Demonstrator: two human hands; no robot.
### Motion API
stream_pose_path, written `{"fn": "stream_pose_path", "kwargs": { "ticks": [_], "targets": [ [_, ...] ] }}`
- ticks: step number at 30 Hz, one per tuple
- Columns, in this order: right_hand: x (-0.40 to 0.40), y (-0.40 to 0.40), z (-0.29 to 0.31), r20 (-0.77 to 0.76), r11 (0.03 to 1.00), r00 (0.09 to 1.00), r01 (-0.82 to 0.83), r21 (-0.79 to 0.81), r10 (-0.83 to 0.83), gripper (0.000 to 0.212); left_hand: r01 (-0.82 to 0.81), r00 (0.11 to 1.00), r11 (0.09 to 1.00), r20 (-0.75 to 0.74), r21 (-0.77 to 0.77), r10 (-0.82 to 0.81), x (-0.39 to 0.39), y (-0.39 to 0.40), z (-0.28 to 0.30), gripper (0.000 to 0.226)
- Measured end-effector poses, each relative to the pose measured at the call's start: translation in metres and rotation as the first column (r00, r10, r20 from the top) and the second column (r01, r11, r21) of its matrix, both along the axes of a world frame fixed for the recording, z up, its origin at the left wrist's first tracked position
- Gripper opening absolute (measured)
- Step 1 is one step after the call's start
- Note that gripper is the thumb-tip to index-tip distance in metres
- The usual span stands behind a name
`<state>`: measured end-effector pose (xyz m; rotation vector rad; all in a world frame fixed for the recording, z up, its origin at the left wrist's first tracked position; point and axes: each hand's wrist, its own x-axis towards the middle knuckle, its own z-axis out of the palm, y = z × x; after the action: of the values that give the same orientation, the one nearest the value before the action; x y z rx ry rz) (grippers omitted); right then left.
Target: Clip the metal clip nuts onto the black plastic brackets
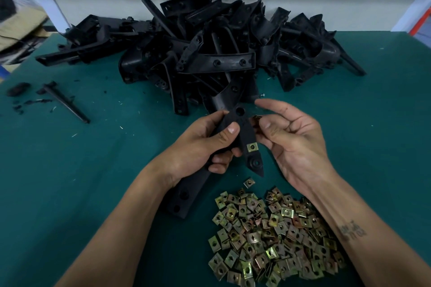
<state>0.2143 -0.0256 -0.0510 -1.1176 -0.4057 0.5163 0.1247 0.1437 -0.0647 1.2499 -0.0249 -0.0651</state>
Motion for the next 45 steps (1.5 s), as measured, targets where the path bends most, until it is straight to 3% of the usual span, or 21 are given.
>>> {"fn": "stream_pose_path", "kwargs": {
  "ticks": [8, 13, 19, 24, 37, 45],
  "targets": [
    [-0.002, -0.002, 0.006, 0.047, 1.000, 0.999, 0.025, 0.014, -0.025, 0.016, 0.002, 1.000, 1.000, -0.016, -0.006, -0.002, 0.000, 0.000, 0.000, 0.036],
    [-0.003, 0.000, 0.005, 0.023, 0.999, 0.999, 0.039, 0.005, -0.039, 0.016, -0.002, 1.000, 1.000, -0.017, -0.006, 0.002, 0.000, -0.001, 0.000, 0.024],
    [-0.004, -0.001, 0.007, -0.037, 1.000, 0.999, 0.007, 0.007, -0.007, 0.032, 0.005, 1.000, 1.000, -0.018, -0.002, -0.005, 0.002, 0.000, 0.000, 0.028],
    [-0.008, 0.000, 0.007, -0.058, 0.999, 0.997, 0.044, 0.028, -0.042, 0.031, 0.008, 1.000, 1.000, -0.029, -0.016, -0.009, 0.002, 0.001, -0.001, 0.036],
    [-0.015, -0.003, 0.013, 0.089, 0.993, 0.990, 0.114, -0.027, -0.111, 0.028, 0.002, 1.000, 1.000, -0.029, -0.006, -0.002, 0.002, 0.001, -0.003, 0.041],
    [-0.022, 0.000, 0.015, 0.044, 0.979, 0.980, 0.195, -0.060, -0.193, 0.022, -0.001, 1.000, 1.000, -0.014, -0.005, 0.001, 0.001, 0.001, -0.002, 0.028]
  ]
}}
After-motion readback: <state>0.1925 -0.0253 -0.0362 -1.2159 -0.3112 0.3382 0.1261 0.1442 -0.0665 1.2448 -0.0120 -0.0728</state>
